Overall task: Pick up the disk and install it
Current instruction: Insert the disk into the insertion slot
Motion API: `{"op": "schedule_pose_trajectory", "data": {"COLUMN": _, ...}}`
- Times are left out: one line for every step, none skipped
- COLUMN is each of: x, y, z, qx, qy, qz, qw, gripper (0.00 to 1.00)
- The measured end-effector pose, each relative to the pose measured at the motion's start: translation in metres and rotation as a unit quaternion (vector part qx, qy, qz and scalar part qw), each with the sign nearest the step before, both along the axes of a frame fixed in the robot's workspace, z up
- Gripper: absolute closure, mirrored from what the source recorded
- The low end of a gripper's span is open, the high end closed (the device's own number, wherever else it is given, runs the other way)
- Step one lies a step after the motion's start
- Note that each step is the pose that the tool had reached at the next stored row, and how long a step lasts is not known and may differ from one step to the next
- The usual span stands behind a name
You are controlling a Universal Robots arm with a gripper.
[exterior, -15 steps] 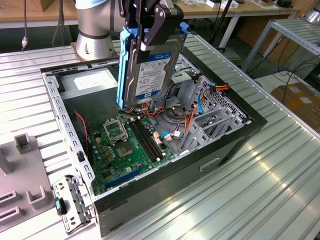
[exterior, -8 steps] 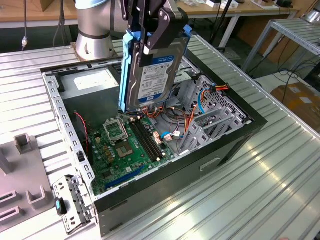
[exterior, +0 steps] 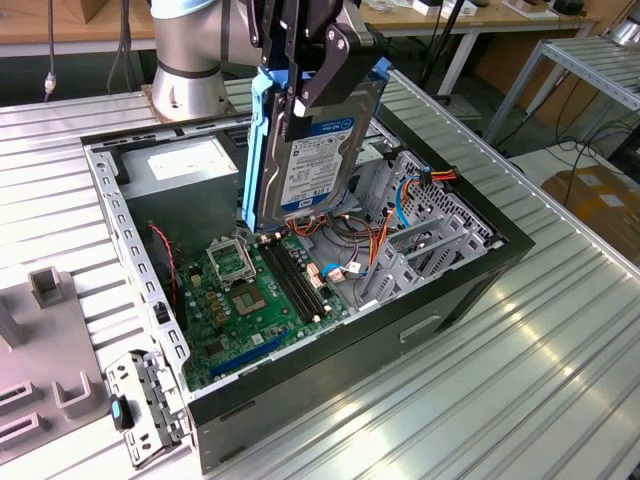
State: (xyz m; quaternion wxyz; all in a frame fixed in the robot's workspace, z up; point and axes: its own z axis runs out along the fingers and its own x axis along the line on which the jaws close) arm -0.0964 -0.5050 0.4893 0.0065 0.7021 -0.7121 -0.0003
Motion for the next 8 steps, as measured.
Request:
{"op": "schedule_pose_trajectory", "data": {"x": 0.0000, "y": -0.0011, "z": 0.0000, "qx": -0.0002, "qy": 0.0000, "qz": 0.000, "qw": 1.00000, "gripper": 0.63}}
{"op": "schedule_pose_trajectory", "data": {"x": 0.0001, "y": -0.0019, "z": -0.0001, "qx": -0.0003, "qy": 0.0000, "qz": 0.000, "qw": 1.00000, "gripper": 0.63}}
{"op": "schedule_pose_trajectory", "data": {"x": 0.0000, "y": -0.0029, "z": -0.0001, "qx": -0.0005, "qy": 0.0000, "qz": 0.000, "qw": 1.00000, "gripper": 0.63}}
{"op": "schedule_pose_trajectory", "data": {"x": 0.0001, "y": -0.0043, "z": -0.0001, "qx": -0.0010, "qy": 0.0000, "qz": 0.000, "qw": 1.00000, "gripper": 0.63}}
{"op": "schedule_pose_trajectory", "data": {"x": 0.0001, "y": -0.0052, "z": -0.0002, "qx": -0.0016, "qy": 0.0000, "qz": 0.000, "qw": 1.00000, "gripper": 0.63}}
{"op": "schedule_pose_trajectory", "data": {"x": 0.0003, "y": -0.0058, "z": -0.0002, "qx": -0.0022, "qy": 0.0000, "qz": 0.000, "qw": 1.00000, "gripper": 0.63}}
{"op": "schedule_pose_trajectory", "data": {"x": 0.0004, "y": -0.0064, "z": -0.0002, "qx": -0.0028, "qy": 0.0000, "qz": 0.000, "qw": 1.00000, "gripper": 0.63}}
{"op": "schedule_pose_trajectory", "data": {"x": 0.0008, "y": -0.0073, "z": -0.0003, "qx": -0.0031, "qy": 0.0000, "qz": 0.000, "qw": 1.00000, "gripper": 0.63}}
